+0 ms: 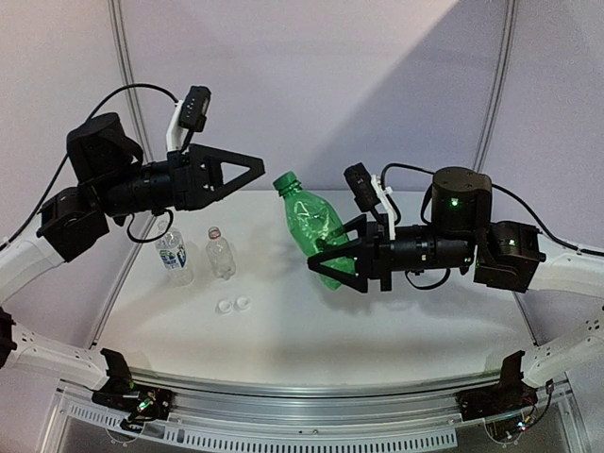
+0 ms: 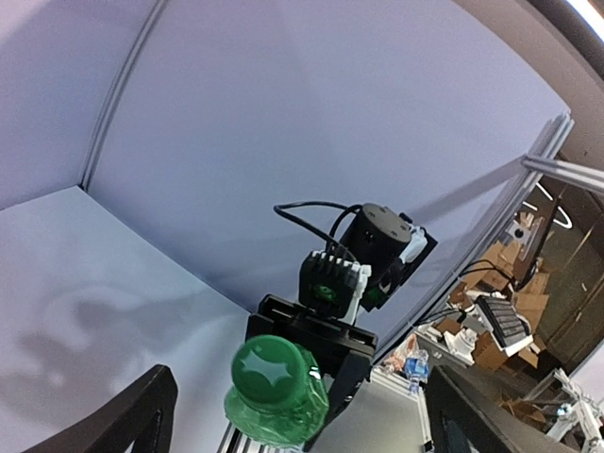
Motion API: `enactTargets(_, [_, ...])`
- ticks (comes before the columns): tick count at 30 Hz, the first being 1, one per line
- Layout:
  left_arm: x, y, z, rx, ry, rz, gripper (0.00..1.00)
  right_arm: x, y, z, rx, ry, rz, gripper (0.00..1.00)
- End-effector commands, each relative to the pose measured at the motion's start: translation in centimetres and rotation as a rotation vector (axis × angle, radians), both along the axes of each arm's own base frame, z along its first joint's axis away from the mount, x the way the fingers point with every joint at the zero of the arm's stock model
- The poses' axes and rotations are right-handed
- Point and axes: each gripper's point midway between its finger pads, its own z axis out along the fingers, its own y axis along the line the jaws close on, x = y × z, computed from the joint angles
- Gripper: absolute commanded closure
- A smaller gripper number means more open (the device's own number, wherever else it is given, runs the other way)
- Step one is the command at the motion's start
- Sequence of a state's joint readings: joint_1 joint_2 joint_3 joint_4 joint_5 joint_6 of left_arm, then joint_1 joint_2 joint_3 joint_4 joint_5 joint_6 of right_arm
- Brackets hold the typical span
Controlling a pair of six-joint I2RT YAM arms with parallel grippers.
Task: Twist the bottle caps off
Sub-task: Unscrew the bottle cap from the plastic bottle.
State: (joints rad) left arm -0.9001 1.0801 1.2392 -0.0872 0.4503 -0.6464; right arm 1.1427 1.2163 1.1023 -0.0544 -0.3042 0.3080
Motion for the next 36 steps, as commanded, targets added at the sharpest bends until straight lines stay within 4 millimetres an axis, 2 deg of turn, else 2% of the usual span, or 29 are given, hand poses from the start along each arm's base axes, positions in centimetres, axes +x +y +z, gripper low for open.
enactTargets(1, [-0.1, -1.0, 0.9, -0.022, -0.033, -0.056, 0.09, -1.2, -0.3, 1.9, 0.062, 0.008, 0.058, 0.99])
enactTargets(7, [0.0, -2.4, 0.9, -0.018, -0.028, -0.11, 0.18, -1.1, -0.5, 1.9, 0.058, 0.024, 0.044, 1.0])
enactTargets(10, [0.0, -2.8, 0.5, -0.009, -0.023, -0.128, 0.25, -1.1, -0.6, 1.9, 0.056, 0.024, 0.037, 1.0])
enactTargets(12, [0.0, -2.9, 1.1, -0.03, -0.045, -0.135, 0.31, -1.0, -0.7, 2.0, 0.056, 0.022, 0.032, 1.0])
enactTargets(16, [0.3, -3.4, 0.5, -0.017, -0.031, -0.138, 0.42, -0.8, -0.8, 2.1, 0.056, 0.013, 0.023, 1.0])
enactTargets(21, [0.7, -3.9, 0.0, -0.004, -0.017, -0.138, 0.48, -0.8, -0.8, 2.2, 0.053, 0.008, 0.025, 1.0])
enactTargets(25, [1.1, -4.2, -0.1, 0.002, -0.012, -0.13, 0.66, -0.9, -0.7, 2.0, 0.049, 0.007, 0.028, 1.0])
enactTargets(27, [1.3, -4.4, -1.0, 0.033, 0.018, -0.125, 0.74, -0.8, -0.7, 2.0, 0.049, 0.006, 0.027, 1.0])
enactTargets(30, [2.0, -4.4, -1.4, 0.053, 0.046, -0.093, 0.79, -0.6, -0.7, 1.9, 0.039, 0.0, 0.015, 1.0])
enactTargets(32, [2.7, -4.5, -1.8, 0.074, 0.082, -0.055, 0.82, 0.1, -0.7, 1.3, 0.011, -0.006, -0.019, 1.0])
enactTargets(36, [5.0, -5.0, -3.6, 0.14, 0.21, 0.073, 0.84, 3.9, -1.5, -0.2, -0.09, -0.057, -0.231, 1.0])
